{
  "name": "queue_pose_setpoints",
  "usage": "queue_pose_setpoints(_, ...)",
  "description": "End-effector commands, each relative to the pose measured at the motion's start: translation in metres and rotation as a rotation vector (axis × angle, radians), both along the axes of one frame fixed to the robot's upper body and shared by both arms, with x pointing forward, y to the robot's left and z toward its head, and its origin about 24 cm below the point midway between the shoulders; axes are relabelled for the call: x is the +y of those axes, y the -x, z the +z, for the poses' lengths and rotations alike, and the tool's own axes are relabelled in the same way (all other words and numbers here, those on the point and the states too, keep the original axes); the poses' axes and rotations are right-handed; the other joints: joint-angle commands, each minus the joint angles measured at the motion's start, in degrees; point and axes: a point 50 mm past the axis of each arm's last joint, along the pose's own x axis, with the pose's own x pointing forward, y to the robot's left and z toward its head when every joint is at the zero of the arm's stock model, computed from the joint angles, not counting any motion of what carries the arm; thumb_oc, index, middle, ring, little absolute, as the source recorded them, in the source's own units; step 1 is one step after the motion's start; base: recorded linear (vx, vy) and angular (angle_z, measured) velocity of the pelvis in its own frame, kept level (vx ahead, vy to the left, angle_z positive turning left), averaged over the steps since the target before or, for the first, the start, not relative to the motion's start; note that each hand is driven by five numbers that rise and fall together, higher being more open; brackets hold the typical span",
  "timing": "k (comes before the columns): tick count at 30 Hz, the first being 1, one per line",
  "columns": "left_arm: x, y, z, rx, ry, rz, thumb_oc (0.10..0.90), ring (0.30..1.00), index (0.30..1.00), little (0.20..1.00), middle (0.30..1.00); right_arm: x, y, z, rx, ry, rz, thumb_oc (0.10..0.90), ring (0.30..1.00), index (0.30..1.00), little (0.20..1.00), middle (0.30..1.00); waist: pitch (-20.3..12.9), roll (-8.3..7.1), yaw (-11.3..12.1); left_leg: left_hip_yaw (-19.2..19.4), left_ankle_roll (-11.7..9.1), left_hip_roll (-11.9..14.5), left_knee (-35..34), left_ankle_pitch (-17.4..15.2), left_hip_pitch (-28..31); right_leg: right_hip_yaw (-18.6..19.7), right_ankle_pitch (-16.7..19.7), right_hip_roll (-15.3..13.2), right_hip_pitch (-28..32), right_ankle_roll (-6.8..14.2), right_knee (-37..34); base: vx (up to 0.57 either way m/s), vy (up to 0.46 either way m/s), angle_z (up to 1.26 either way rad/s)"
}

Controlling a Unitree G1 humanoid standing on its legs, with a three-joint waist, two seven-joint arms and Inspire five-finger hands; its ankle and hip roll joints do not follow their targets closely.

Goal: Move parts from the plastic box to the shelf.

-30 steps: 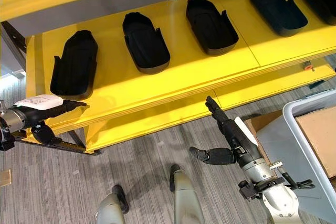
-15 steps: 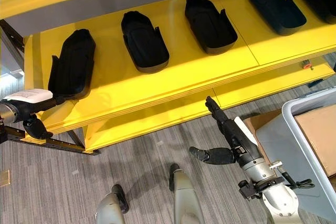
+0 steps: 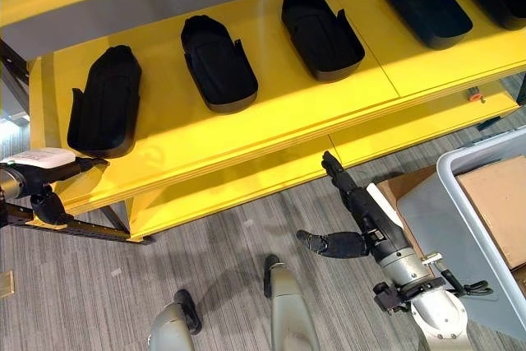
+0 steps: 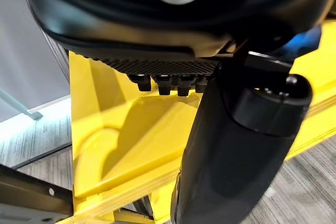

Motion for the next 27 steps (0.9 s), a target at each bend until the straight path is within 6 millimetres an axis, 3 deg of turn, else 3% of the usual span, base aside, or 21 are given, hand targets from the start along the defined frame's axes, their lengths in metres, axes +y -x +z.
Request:
queue_pose_setpoints(1, -0.001, -0.007, 0.046, -0.200, -0.025, -0.003, 0.900, 1.000, 1.000, 1.000, 1.000, 0.002, -0.001, 0.041, -0.226, -0.021, 0.042, 0.900, 1.000, 1.000, 1.000, 1.000, -2.89, 0.30, -1.15, -2.33, 3.37, 1.31, 1.05, 2.72, -3.53, 1.39, 0.56, -3.26, 3.20, 4.87, 0.65, 0.00, 0.000, 0.00)
queue_pose_setpoints(27, -0.010, -0.023, 0.053, -0.250, -0.010, -0.018, 0.900, 1.000, 1.000, 1.000, 1.000, 0.002, -0.001, 0.039, -0.210, -0.025, 0.053, 0.900, 1.000, 1.000, 1.000, 1.000, -2.70, 0.00, -1.70, -2.04, 3.32, 1.70, 1.60, 2.55, -4.04, 1.62, 0.40, -2.89, 2.31, 4.68, 1.26, 0.00, 0.000, 0.00)
